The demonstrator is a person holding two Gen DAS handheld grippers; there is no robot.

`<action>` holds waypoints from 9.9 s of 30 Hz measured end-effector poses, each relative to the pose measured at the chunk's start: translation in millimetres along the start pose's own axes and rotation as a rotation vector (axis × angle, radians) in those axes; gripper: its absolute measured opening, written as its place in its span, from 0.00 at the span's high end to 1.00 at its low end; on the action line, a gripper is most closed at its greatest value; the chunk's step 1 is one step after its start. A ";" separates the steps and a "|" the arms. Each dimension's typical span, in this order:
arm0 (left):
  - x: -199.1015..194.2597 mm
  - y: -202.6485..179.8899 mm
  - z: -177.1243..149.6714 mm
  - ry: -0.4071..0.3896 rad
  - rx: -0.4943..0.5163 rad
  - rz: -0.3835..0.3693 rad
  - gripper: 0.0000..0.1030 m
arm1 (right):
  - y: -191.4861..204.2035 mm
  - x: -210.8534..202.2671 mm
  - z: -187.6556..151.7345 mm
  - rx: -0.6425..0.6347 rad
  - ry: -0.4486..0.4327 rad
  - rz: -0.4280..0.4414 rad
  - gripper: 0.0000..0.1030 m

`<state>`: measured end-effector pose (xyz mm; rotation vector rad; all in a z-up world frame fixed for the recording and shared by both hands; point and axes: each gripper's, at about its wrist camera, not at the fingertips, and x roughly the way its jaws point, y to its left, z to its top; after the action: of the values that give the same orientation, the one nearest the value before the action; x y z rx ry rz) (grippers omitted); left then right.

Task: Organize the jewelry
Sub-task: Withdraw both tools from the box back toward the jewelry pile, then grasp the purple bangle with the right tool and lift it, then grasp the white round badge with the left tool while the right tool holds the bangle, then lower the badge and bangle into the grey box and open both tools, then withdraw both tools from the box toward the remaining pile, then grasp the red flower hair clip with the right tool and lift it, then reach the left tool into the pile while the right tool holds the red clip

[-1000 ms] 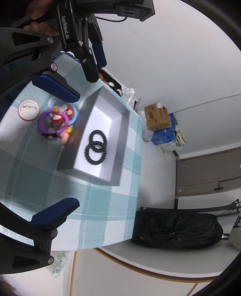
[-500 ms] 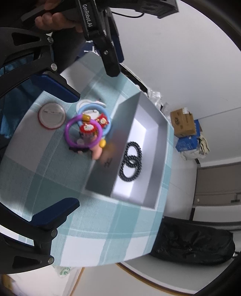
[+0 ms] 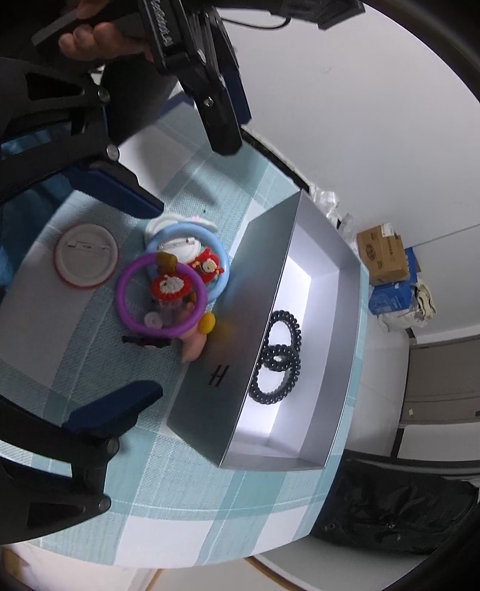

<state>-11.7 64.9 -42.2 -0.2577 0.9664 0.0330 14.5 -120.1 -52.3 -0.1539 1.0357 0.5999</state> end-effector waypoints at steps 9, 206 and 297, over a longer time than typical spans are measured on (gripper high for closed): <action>3.3 6.8 0.4 0.018 -0.024 0.003 0.31 | 3.8 14.8 5.2 -0.006 0.026 -0.028 0.37; 28.1 -27.7 5.8 0.123 0.049 -0.150 0.31 | -48.1 -50.7 -2.9 0.171 -0.103 0.146 0.16; 26.6 -67.0 12.2 0.042 0.222 -0.232 0.99 | -57.7 -81.5 6.2 0.176 -0.206 0.175 0.95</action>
<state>22.9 0.5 -43.8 -0.1643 0.9683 -0.2916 20.2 -197.6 10.6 0.1522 0.9022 0.6647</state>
